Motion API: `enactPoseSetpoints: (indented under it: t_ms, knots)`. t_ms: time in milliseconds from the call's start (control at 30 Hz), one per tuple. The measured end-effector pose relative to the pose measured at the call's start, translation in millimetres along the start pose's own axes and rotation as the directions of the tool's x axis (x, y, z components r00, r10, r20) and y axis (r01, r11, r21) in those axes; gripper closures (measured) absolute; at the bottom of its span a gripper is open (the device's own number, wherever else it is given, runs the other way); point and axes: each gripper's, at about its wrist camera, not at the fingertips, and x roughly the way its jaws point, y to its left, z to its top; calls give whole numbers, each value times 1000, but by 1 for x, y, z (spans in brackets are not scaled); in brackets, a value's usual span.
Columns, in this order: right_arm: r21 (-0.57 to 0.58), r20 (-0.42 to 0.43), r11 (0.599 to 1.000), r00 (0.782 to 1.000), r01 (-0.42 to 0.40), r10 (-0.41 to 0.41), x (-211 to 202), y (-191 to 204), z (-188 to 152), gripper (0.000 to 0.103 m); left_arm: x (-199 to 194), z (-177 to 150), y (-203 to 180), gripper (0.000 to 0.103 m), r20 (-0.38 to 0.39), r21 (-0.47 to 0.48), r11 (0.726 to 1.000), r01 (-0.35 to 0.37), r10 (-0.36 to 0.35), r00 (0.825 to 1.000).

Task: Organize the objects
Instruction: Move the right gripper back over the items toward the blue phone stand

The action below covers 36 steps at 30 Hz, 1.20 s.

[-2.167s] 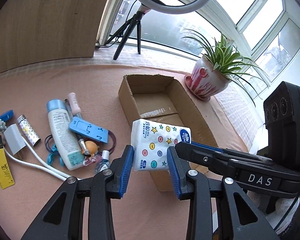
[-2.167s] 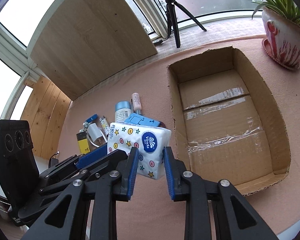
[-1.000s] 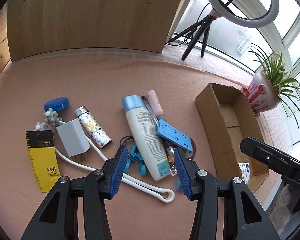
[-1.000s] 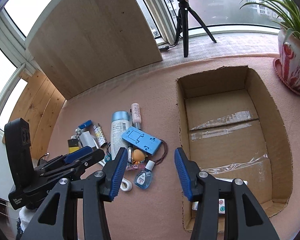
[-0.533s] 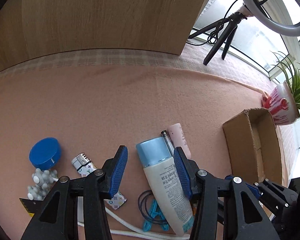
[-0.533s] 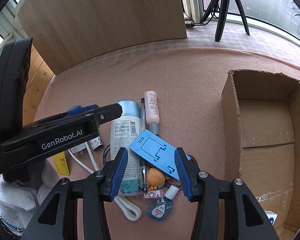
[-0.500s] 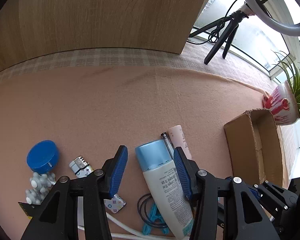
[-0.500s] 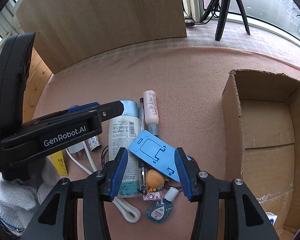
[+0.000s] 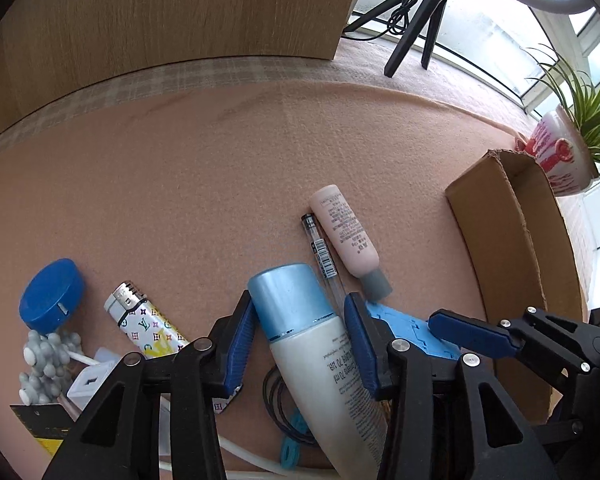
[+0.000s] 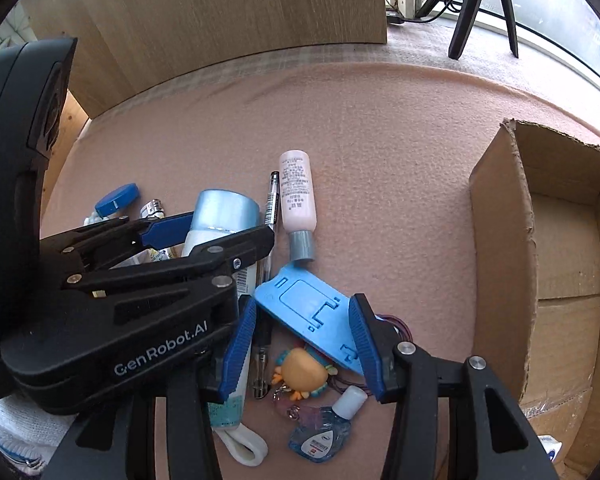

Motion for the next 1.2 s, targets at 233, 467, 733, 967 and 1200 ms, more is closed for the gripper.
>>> enactPoseSetpoints:
  t_ms: [233,467,733,967,1200]
  knots:
    - [-46,7,999,1000,-3,3,-3,23,-29,58,-21,-44,20,57,16,-38,999,34,-34,999]
    - [-132,42,990,998,41,-36,-17,45,-59,59,-41,-87,41,58,20,-45,999,16,-16,1000]
    - [-115,-39,991,997,-68,64,-11,43,-81,67,-62,-124,65,58,24,-85,996,19,-17,1000]
    - [-53,-75,996,995,-69,65,-20,18,-104,71,-81,-139,83,58,41,-103,993,-51,55,998]
    - [81,50,987,990,-138,134,-50,-7,-106,71,-113,-133,71,59,128,-106,994,-30,44,991]
